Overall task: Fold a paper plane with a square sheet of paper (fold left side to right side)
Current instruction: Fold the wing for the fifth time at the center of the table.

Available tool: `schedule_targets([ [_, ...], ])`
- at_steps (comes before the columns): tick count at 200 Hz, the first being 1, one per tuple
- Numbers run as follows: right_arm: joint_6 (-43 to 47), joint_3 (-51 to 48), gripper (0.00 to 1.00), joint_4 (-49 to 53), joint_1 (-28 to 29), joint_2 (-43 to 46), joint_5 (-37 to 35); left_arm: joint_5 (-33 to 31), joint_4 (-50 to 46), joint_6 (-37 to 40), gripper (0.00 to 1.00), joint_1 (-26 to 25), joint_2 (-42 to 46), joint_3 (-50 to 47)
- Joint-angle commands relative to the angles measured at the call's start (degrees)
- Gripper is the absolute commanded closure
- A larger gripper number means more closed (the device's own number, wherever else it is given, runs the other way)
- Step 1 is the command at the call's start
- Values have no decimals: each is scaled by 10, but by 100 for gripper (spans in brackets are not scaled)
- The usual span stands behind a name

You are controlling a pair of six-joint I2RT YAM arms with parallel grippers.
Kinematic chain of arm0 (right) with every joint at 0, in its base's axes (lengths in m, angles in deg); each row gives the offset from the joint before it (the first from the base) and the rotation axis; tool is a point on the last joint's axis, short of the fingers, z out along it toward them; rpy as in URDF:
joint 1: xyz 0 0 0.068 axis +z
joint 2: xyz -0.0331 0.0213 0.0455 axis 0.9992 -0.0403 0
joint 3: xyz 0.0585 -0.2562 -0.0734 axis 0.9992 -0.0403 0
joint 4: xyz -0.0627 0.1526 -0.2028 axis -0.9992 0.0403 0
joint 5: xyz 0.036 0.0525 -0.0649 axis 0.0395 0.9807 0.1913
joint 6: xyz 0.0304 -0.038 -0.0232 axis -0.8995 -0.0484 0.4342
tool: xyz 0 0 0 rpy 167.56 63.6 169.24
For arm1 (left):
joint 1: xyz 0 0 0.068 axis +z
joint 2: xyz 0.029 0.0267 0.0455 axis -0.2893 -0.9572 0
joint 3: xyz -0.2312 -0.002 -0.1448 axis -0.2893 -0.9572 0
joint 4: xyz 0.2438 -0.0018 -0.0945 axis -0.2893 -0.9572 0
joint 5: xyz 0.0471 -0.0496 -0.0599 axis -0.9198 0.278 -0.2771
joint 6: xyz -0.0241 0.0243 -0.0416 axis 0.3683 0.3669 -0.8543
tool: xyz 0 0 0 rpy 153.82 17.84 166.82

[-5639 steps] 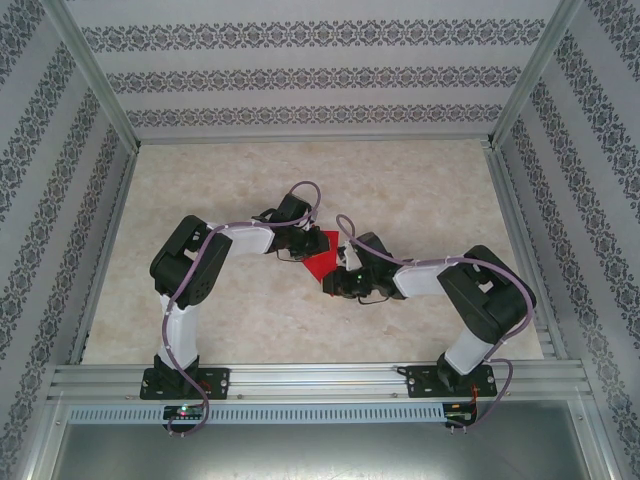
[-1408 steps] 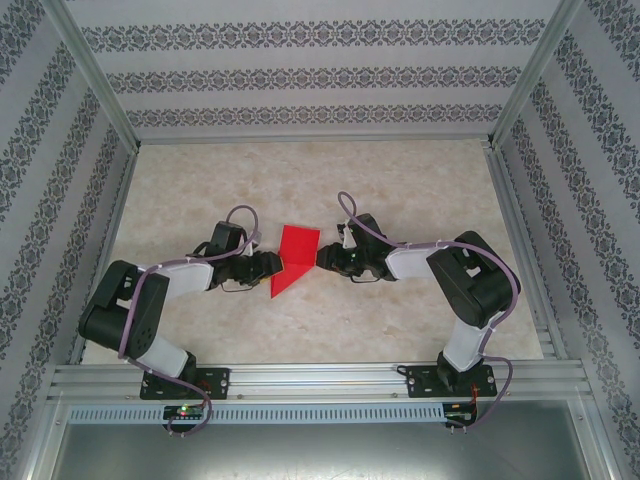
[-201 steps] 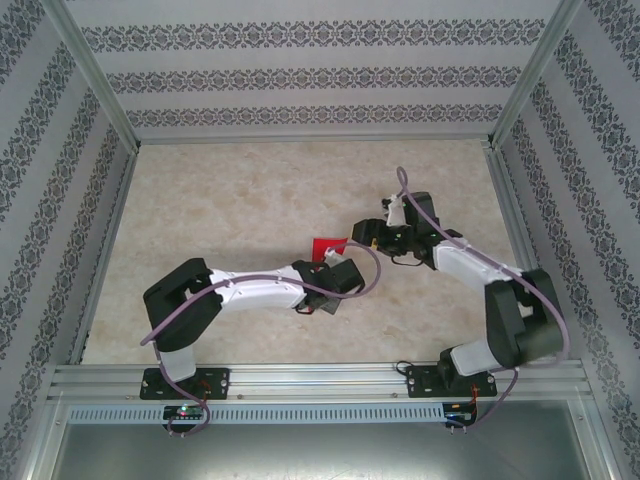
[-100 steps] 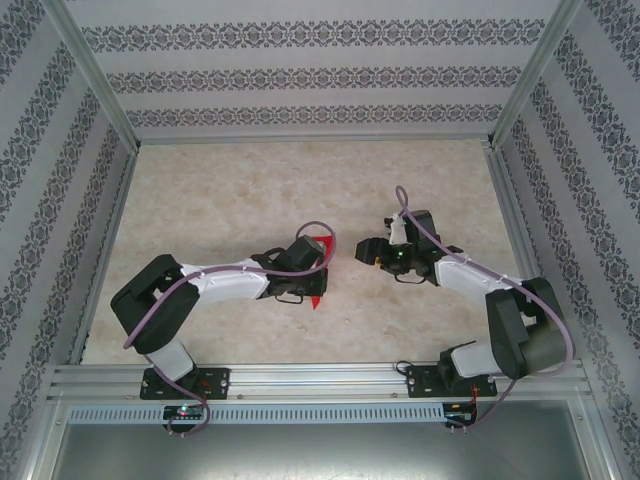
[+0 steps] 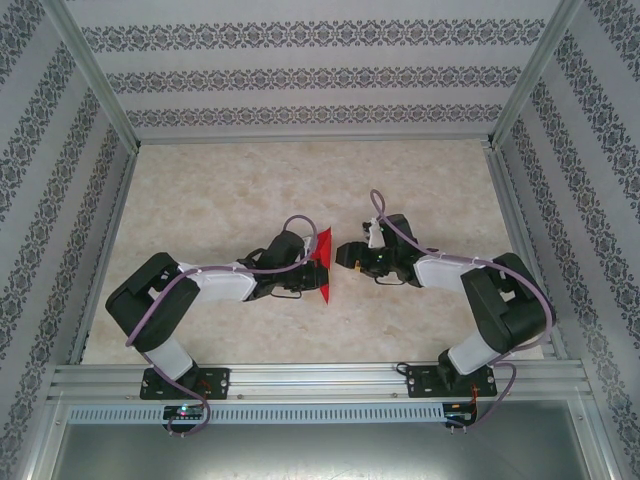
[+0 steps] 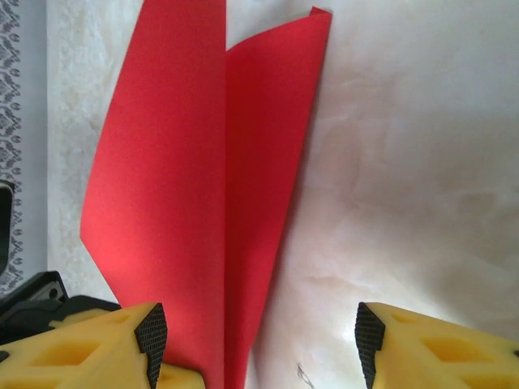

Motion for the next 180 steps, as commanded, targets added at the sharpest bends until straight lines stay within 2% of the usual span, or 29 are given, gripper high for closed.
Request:
schedule_targets([
  [1,-28,10,36,-65,14,-14,8,29,77,-36,96,13,-3,-16],
  [102,-44,39,41,-83,38,-70,-4,68,187,-86,97,30,-47,-62],
  [148,-39,34,41,-76,38,-71,-10,76,191,-81,97,44,-49,-70],
  [180,-44,39,46,-83,40,-81,-6,85,199,-83,97,48,-53,-73],
])
